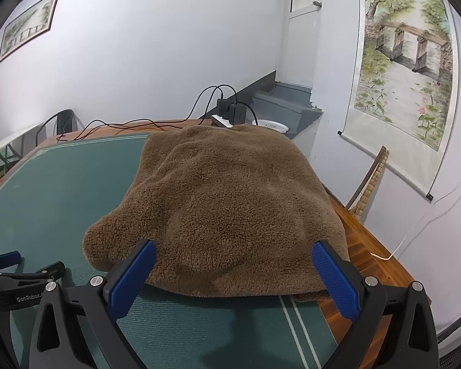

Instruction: Fold towel

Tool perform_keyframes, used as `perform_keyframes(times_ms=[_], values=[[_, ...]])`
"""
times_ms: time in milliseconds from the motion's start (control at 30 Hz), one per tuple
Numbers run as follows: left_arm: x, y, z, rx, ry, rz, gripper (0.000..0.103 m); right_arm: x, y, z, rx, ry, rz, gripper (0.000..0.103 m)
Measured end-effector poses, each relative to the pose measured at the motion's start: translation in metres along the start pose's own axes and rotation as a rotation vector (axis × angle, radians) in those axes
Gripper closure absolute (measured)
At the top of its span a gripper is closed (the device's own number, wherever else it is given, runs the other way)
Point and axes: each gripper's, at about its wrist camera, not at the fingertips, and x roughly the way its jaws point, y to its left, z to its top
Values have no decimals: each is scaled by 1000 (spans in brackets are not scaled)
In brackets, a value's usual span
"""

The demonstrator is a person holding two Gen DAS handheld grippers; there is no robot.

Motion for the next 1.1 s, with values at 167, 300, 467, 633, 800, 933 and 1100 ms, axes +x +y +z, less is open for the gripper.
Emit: perform_keyframes(times_ms=[167,300,467,633,800,933,1100], values=[[0,0,0,0,0,0,0,4,-1,-3,3,11,-5,0],[0,0,0,0,0,0,0,0,-4,-3,12,9,-19,0],[0,1,0,0,0,0,0,-21,-3,3,17,-32,-43,0],[0,1,0,0,0,0,0,-57,1,12,35,-102,-81,0],[0,0,0,0,0,0,0,-90,12,24,36,-144,-102,0],[0,0,0,0,0,0,0,-117,24,31,23,-187,-109,0],[0,0,0,0,0,0,0,-135,31,31,41,-203,-125,0]])
